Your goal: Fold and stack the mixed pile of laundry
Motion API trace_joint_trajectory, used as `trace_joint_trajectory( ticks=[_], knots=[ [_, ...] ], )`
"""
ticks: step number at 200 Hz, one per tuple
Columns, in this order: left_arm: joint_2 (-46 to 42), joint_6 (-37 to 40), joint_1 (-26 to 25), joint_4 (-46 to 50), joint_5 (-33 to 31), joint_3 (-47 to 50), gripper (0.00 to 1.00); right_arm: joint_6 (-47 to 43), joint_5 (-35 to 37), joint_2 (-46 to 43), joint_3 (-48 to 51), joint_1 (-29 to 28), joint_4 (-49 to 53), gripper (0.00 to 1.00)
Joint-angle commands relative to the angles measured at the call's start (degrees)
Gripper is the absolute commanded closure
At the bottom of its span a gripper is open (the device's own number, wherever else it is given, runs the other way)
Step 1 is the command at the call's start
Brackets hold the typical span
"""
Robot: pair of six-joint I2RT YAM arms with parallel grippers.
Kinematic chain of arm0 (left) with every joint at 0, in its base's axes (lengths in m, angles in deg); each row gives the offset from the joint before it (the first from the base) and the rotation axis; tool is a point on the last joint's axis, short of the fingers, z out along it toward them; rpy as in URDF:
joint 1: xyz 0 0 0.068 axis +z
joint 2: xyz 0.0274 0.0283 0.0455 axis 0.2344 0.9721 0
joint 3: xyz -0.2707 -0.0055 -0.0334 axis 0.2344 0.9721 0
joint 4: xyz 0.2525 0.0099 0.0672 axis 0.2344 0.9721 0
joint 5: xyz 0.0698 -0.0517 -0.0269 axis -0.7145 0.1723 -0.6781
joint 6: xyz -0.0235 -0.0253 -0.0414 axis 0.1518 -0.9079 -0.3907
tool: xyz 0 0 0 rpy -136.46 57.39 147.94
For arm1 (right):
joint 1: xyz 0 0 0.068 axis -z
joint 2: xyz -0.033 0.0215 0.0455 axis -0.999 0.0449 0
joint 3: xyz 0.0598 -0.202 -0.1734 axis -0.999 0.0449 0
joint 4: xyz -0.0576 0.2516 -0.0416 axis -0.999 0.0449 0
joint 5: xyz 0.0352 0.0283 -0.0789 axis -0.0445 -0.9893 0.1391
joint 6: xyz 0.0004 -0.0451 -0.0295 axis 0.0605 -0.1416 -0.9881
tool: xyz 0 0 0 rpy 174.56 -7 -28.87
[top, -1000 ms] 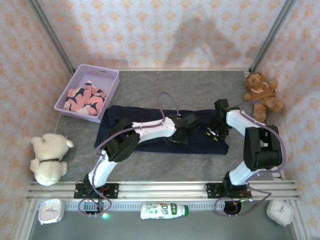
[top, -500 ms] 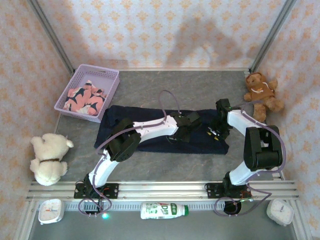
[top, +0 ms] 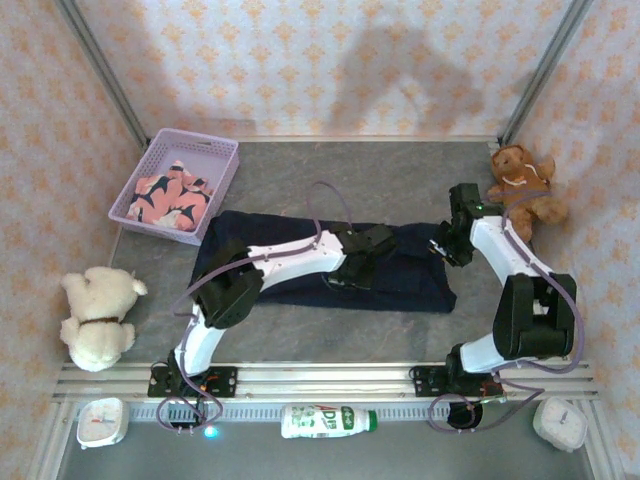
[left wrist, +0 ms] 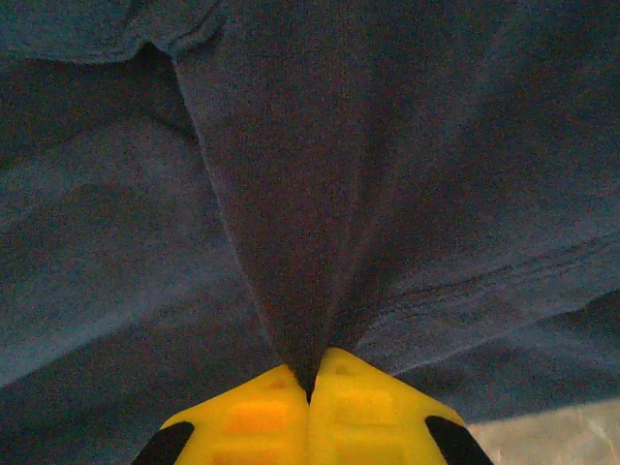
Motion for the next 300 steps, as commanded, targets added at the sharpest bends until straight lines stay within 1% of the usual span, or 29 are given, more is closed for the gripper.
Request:
trace_joint_trajectory(
  ticks=[1,8,13,17,27,32,46,52,67,95,115,145,158,163,164,169,173,184,196,221,231,253,286,300],
  knots=[
    [-3.1,0.2,-1.4,3.2,1.9,3.7,1.00,-1.0,2.5,-0.8,-1.2,0.3,3.0,0.67],
    [-3.0,-0.1,-1.4,2.9,2.6,4.6,1.00,-0.9,2.2,-0.6,-1.2,0.3,2.8,0.67],
    [-2.8,-0.3,-1.4,2.5,3.3,5.1,0.95,-0.7,1.8,-0.6,-1.1,0.3,2.5,0.67],
    [-2.5,-0.3,-1.4,2.4,3.7,5.3,0.87,-0.6,1.5,-0.5,-1.0,0.3,2.3,0.67],
    [-2.0,-0.3,-1.4,3.0,3.9,4.9,0.63,-0.6,0.3,-0.3,-0.8,0.3,1.5,0.67],
    [-1.8,-0.1,-1.4,3.4,3.5,4.4,0.55,-0.5,-0.4,-0.3,-0.6,0.3,0.9,0.66],
    [-2.3,0.9,-1.3,5.2,0.3,1.9,0.45,-0.6,-2.1,-0.4,0.2,0.2,-0.3,0.66],
    [-2.7,1.5,-1.0,5.9,-1.7,0.7,0.43,-0.6,-2.5,-0.5,0.7,0.3,-0.8,0.65],
    [-3.9,2.5,0.6,6.8,-5.3,-1.8,0.42,-0.6,-2.4,-0.4,2.1,0.3,-2.3,0.63],
    [-4.4,3.9,6.6,3.8,-7.9,-3.2,0.43,-1.6,-1.4,2.2,1.8,0.3,-5.0,0.63],
    [-2.0,6.1,10.3,2.4,-10.5,-4.7,0.45,-2.3,0.8,5.4,-0.5,0.3,-6.5,0.63],
    [3.3,8.0,13.6,2.7,-14.8,-6.6,0.51,-2.9,1.3,10.0,-3.6,0.3,-8.6,0.63],
    [5.2,7.8,14.8,2.5,-16.2,-6.4,0.54,-2.9,2.5,12.0,-5.0,0.3,-7.9,0.67],
    [5.9,7.6,15.2,2.2,-16.6,-6.2,0.55,-2.9,3.0,12.5,-5.5,0.4,-7.5,0.72],
    [6.0,7.5,15.3,2.2,-16.7,-6.2,0.55,-2.9,3.1,12.6,-5.6,0.4,-7.5,0.74],
    [6.8,7.4,15.7,2.0,-17.1,-6.0,0.55,-2.9,4.1,12.8,-5.8,0.4,-7.2,0.80],
    [7.4,7.2,16.0,2.0,-17.3,-5.9,0.56,-2.7,5.1,12.8,-5.9,0.4,-6.9,0.82],
    [9.2,6.8,16.9,2.4,-17.6,-6.0,0.57,-2.0,8.6,12.7,-6.1,0.7,-5.9,0.88],
    [10.8,6.3,17.6,3.6,-17.7,-6.4,0.58,-1.3,10.6,12.9,-6.2,1.6,-5.5,0.94],
    [12.2,6.5,17.9,3.7,-17.2,-6.2,0.58,-1.1,9.2,16.0,-7.8,2.1,-6.2,1.00],
    [13.0,6.6,17.9,3.8,-16.8,-6.8,0.58,-0.7,9.6,17.9,-9.1,2.2,-6.1,1.00],
    [15.1,6.9,17.9,4.9,-15.6,-9.8,0.58,-1.3,12.9,22.8,-14.1,2.4,-5.5,1.00],
    [18.7,7.7,17.9,7.8,-13.1,-17.9,0.58,-4.2,12.7,30.3,-28.2,3.1,-3.3,1.00],
    [19.8,7.9,17.9,8.9,-12.3,-21.3,0.56,-5.3,12.9,32.4,-33.8,3.1,-1.0,0.95]
  ],
)
